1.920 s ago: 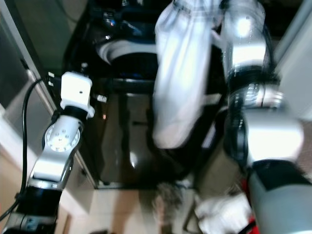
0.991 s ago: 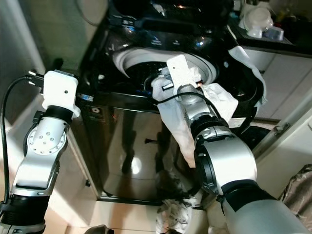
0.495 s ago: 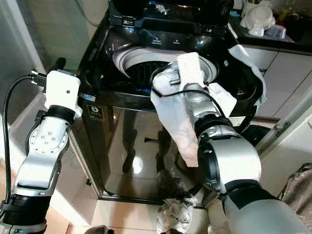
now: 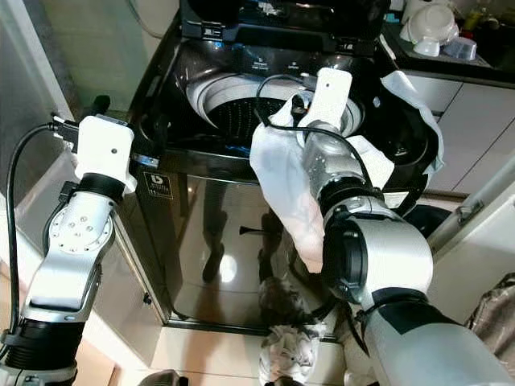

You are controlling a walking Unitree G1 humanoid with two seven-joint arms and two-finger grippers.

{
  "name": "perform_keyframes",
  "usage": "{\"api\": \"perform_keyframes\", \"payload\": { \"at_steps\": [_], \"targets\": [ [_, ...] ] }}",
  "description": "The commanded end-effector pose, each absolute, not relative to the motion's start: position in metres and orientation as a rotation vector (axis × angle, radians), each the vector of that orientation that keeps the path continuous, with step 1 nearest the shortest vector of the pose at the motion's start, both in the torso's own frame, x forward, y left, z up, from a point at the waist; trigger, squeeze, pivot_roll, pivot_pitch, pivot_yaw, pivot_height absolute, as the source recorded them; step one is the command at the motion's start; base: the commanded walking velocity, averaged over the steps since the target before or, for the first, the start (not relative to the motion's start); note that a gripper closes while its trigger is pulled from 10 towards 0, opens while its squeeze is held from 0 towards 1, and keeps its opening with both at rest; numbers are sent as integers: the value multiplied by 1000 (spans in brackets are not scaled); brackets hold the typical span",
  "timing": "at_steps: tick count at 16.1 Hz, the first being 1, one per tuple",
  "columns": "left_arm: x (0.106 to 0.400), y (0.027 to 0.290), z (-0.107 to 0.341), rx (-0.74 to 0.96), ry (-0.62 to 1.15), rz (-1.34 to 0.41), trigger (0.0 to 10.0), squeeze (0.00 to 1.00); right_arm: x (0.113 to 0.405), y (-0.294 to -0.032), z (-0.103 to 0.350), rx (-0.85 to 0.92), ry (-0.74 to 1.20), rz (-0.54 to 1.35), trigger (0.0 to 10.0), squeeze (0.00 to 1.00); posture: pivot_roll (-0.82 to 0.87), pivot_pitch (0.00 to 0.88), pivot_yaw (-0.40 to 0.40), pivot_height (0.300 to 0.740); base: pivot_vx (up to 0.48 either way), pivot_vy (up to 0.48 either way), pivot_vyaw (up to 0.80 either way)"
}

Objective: Clothes washing

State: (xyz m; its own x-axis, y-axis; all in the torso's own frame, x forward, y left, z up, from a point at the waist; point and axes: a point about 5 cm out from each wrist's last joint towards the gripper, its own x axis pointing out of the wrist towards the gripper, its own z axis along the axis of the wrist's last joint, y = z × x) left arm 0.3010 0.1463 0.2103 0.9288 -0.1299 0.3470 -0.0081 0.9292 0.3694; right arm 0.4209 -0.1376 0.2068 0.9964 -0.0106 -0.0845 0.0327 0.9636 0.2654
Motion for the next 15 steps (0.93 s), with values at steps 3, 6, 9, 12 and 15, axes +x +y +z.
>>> {"api": "perform_keyframes", "payload": {
  "at_steps": [3,6,9,12,15],
  "targets": [
    [303,144,210,390,-376,-72,10000,0,426,-147,236,462,-6,-50,10000,1000,70,0,-46,740,0,0,0],
    [304,144,209,393,-376,-66,10000,0,428,-158,262,545,-109,-43,10000,1000,76,0,-54,740,0,0,0],
    [303,146,207,395,-372,-60,10000,0,427,-171,280,456,-216,-35,10000,1000,73,0,-57,740,0,0,0],
    [304,144,205,395,-370,-65,10000,0,424,-184,289,318,-288,-72,10000,1000,49,0,-52,740,0,0,0],
    [305,144,204,393,-367,-60,10000,0,410,-184,282,-93,-483,-149,10000,0,34,0,-59,740,0,0,0]
  ]
}}
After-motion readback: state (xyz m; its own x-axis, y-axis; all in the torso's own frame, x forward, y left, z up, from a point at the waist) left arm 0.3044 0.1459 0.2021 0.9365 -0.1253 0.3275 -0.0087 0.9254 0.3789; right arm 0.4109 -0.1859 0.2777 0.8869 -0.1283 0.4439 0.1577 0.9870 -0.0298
